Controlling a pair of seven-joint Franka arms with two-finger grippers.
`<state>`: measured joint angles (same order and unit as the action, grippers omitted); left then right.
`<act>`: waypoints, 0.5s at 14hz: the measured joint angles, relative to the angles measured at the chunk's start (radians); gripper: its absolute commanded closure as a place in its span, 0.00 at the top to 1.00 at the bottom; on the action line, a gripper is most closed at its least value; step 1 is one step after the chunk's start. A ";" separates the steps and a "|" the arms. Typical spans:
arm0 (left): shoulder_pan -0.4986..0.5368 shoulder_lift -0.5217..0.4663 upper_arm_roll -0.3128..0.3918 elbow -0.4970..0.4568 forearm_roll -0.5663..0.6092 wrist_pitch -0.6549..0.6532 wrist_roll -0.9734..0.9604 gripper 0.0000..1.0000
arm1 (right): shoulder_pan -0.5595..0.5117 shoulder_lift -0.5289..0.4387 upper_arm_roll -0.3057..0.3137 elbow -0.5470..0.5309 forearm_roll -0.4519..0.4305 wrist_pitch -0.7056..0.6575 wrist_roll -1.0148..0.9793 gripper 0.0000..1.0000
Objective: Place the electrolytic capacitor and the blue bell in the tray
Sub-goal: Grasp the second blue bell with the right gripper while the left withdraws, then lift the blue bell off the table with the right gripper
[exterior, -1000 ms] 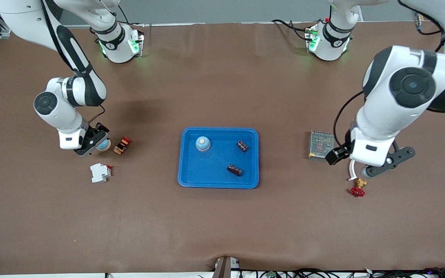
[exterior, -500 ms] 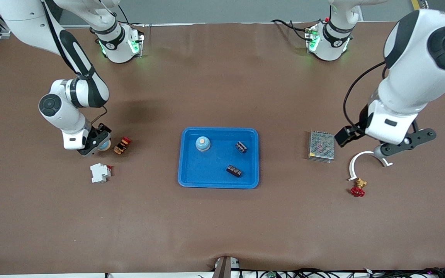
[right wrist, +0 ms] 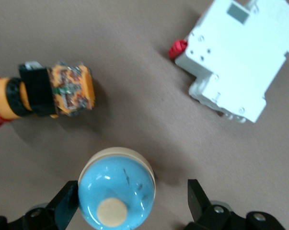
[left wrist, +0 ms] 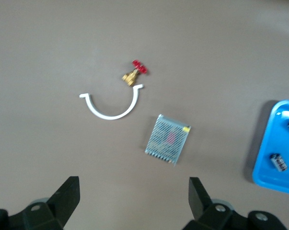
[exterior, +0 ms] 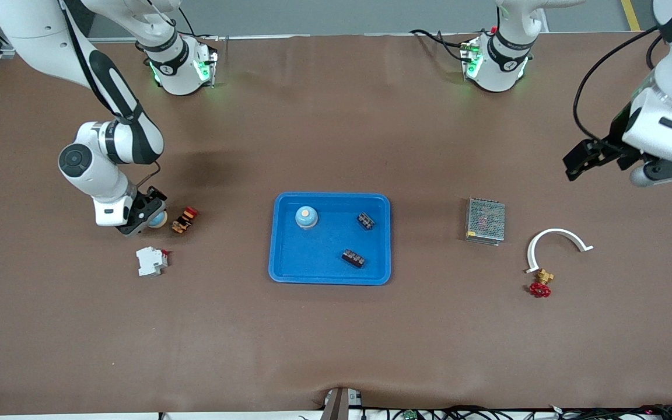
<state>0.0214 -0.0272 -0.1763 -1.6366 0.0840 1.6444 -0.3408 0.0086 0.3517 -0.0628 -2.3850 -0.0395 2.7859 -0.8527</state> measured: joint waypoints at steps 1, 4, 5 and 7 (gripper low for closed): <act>0.000 -0.016 0.007 -0.009 0.000 -0.023 0.009 1.00 | -0.005 0.003 0.000 -0.001 0.000 0.004 -0.003 1.00; 0.000 -0.046 0.017 -0.017 0.000 -0.077 0.034 1.00 | -0.007 0.010 0.002 -0.002 0.000 0.015 -0.004 1.00; 0.000 -0.053 0.024 -0.017 0.000 -0.089 0.045 1.00 | -0.007 0.010 0.003 -0.003 0.000 0.017 -0.005 1.00; 0.001 -0.072 0.035 -0.016 -0.003 -0.099 0.056 1.00 | -0.007 0.012 0.004 -0.004 0.000 0.020 -0.005 1.00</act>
<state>0.0225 -0.0997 -0.1415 -1.6529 0.0813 1.5453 -0.2851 0.0020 0.3638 -0.0591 -2.3887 -0.0395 2.8060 -0.8578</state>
